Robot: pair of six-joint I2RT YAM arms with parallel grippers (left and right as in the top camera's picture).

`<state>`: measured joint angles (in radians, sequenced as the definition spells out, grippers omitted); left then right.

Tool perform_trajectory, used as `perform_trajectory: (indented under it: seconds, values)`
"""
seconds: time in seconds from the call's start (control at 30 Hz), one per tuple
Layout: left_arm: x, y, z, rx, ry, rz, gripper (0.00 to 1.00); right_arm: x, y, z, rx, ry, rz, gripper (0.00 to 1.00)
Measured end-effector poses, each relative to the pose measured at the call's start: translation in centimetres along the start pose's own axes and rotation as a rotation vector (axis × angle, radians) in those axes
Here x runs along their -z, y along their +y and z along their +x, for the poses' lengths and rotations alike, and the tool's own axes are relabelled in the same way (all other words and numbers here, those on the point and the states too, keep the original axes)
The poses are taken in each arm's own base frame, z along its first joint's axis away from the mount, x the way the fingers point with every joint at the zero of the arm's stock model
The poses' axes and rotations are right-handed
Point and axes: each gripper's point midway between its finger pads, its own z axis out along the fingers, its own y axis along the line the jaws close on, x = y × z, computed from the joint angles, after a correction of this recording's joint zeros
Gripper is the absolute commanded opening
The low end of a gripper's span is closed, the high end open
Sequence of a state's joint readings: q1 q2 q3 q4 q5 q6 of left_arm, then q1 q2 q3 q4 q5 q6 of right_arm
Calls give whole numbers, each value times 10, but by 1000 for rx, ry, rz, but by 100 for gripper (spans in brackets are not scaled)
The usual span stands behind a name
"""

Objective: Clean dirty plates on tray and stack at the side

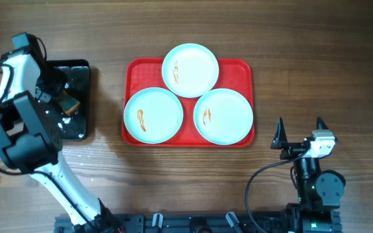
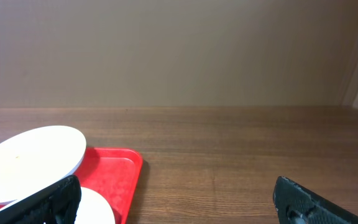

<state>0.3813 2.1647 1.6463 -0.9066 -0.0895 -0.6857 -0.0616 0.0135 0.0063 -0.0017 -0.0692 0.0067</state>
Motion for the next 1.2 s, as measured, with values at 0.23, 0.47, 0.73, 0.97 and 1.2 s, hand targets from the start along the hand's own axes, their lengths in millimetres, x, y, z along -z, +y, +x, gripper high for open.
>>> perform_trajectory:
  seconds: [0.23, 0.47, 0.73, 0.97, 1.2]
  values:
    - [23, 9, 19, -3, 77, -7, 100, 0, 0, 0, 0, 0, 0, 100]
    - [0, 17, 39, -9, 117, -19, 86, 0, 0, 0, 0, 0, 0, 100]
    - [-14, 14, 41, -19, 71, 10, 81, 0, 0, 0, 0, 0, 0, 100]
    - [-14, 7, 28, -22, 11, 33, 50, 0, 0, 0, 0, 0, 0, 100]
    - [-16, 9, 31, -43, 25, 28, 26, 0, 0, 0, 0, 0, 0, 100]
